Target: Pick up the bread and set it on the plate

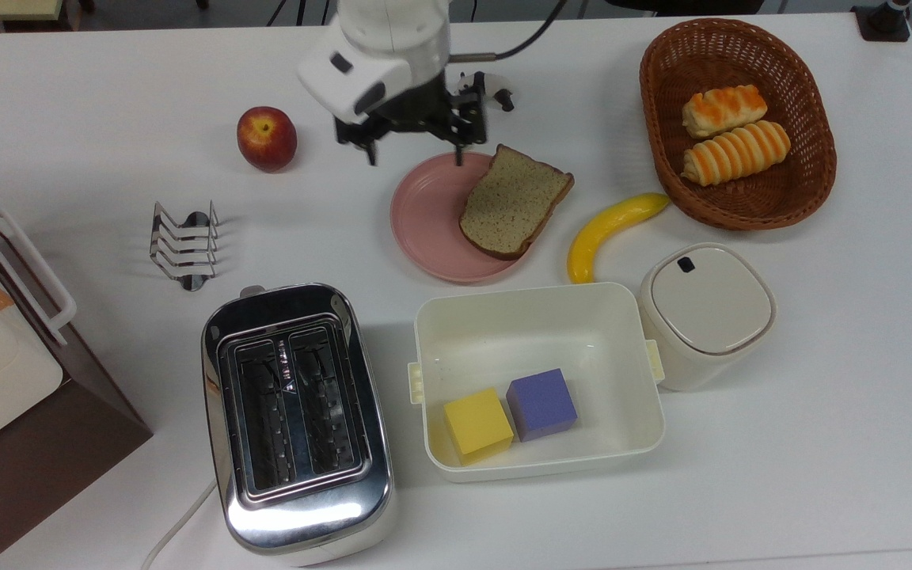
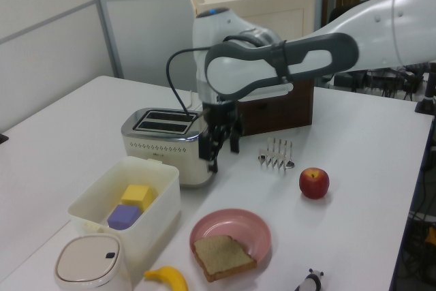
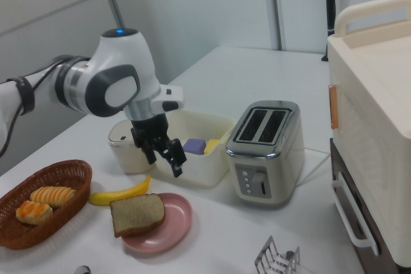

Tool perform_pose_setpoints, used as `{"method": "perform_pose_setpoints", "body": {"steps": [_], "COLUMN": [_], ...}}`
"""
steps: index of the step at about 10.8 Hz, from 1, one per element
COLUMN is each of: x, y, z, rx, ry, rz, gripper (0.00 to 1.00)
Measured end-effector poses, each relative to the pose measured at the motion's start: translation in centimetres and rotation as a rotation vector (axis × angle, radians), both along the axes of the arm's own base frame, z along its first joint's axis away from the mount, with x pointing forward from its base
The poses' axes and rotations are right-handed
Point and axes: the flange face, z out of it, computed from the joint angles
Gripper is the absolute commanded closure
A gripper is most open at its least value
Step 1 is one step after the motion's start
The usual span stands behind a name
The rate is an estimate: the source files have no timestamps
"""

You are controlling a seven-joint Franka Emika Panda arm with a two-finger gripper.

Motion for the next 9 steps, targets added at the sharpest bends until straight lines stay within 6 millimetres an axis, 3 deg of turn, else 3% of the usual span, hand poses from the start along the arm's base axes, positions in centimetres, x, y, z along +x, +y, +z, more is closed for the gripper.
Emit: {"method": "perform_pose_setpoints", "body": {"steps": [5,9], "x": [-0.1,-2.0], "y": [-7.4,-8.0], "z": [3.0,6.2], "rx": [-0.091,-0.084], "ry": [-0.055,-0.060], "rz": [-0.119,-0.132], "gripper": [0.00,0.00]}}
